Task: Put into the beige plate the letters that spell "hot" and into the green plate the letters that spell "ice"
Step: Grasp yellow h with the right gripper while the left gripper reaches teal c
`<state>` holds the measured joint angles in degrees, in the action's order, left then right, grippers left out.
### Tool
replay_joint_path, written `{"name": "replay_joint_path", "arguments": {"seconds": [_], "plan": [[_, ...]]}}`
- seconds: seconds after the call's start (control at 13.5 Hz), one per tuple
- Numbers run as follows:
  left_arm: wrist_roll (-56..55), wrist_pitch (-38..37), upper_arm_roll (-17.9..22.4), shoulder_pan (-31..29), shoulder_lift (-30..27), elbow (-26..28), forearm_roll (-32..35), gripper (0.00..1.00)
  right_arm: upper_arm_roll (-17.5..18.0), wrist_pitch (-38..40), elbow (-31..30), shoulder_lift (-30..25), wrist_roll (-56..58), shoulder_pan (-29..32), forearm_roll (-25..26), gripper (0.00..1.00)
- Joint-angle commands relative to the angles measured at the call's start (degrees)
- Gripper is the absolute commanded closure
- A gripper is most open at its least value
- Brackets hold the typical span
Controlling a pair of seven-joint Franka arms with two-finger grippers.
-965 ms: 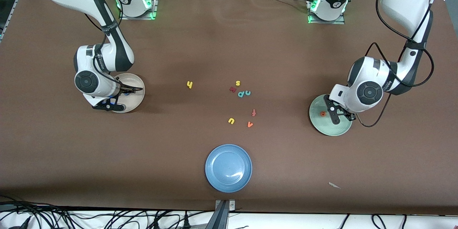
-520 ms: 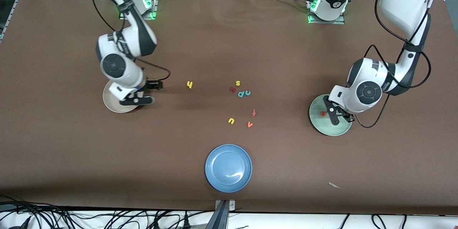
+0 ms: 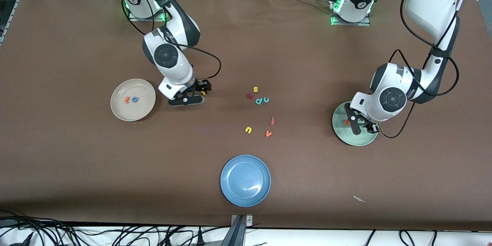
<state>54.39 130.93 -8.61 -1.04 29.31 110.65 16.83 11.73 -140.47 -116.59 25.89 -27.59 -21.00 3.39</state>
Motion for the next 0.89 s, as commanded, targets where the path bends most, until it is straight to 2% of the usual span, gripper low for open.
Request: {"name": "replay_joint_path", "arguments": {"seconds": [0.0, 0.15, 0.3, 0.45, 0.59, 0.82], "plan": [[0.37, -2.78, -0.62, 1.65, -2.5, -0.34, -8.79, 0.0, 0.04, -3.66, 0.57, 3.81, -1.67, -0.35, -0.05, 0.01], [-1.47, -2.78, -1.23, 2.18, -2.5, -0.52, -14.26, 0.0, -0.04, -3.76, 0.48, 4.87, -4.13, -1.23, -0.05, 0.02], [-6.37, -2.7, -1.68, 4.11, -2.51, -0.87, -18.05, 0.0, -0.04, -3.49, -0.3, 4.79, -5.19, -1.23, -0.05, 0.16], [-13.83, -2.43, -3.07, 5.78, -2.5, -0.87, -18.42, 0.0, 0.04, -3.32, -0.92, 4.52, -6.86, -1.23, -0.05, 0.25], [-19.3, -1.82, -6.14, 6.58, -2.07, -0.96, -18.15, 0.0, 0.05, -3.23, -1.89, 4.26, -8.88, -1.23, -0.05, 0.25], [-19.94, 4.23, -9.31, 8.86, 0.04, -0.87, -17.54, 0.0, 0.13, -2.0, -2.24, 4.17, -12.93, -1.23, -0.13, 0.29]]}}
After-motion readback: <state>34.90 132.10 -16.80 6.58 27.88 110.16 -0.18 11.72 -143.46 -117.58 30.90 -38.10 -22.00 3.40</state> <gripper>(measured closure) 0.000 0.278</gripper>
